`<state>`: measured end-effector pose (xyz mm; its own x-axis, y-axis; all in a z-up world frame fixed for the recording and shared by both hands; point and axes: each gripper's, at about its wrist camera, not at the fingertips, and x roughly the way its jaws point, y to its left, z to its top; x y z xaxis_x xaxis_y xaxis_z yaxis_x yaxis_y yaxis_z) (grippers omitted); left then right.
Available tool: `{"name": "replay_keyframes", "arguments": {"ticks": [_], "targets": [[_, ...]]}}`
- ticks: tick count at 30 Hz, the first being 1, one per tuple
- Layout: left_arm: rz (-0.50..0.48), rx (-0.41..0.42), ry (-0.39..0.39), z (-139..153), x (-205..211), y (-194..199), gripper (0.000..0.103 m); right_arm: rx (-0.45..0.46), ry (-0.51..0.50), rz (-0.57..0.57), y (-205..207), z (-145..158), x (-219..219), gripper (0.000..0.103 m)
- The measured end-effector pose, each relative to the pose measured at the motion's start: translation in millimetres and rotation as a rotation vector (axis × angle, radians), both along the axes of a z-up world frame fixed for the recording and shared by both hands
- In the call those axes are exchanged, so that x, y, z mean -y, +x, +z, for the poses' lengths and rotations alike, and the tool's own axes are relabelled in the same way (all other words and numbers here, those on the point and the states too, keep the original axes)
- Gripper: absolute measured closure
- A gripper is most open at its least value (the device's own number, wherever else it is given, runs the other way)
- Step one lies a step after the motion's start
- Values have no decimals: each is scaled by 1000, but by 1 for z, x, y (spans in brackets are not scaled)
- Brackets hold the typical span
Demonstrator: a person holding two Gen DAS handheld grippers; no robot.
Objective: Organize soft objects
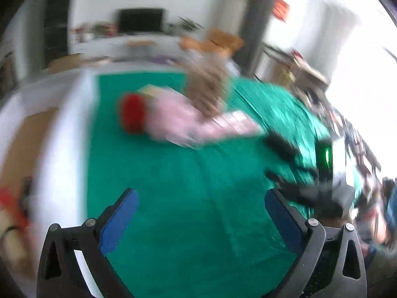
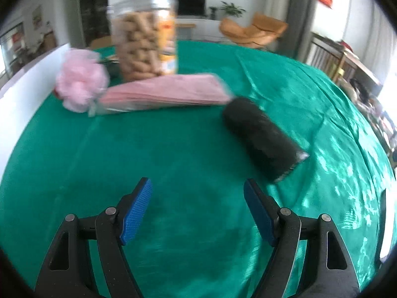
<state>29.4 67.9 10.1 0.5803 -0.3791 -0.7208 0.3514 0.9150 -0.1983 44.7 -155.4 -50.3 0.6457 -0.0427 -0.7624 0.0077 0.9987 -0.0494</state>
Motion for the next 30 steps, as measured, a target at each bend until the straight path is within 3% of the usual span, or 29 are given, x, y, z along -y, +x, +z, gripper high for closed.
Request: {"name": "replay_keyframes", "arguments": {"ticks": [3, 7, 13, 16, 19, 30], "targets": [[-21, -39, 112, -40, 46, 27, 2, -18, 26, -20, 7, -10, 17, 24], [29, -34, 191, -61, 54, 62, 2, -23, 66, -32, 10, -17, 24, 24], [117, -113, 172, -95, 27, 97, 2, -31, 61, -34, 11, -21, 21, 21], [124, -63, 172, -98, 26, 90, 1, -33, 59, -29, 9, -21, 20, 20], [122, -64, 221, -103, 33, 94, 0, -34, 61, -27, 9, -21, 20, 19], [120, -63, 215, -102, 33, 94, 0, -35, 60, -27, 9, -20, 20, 18]]}}
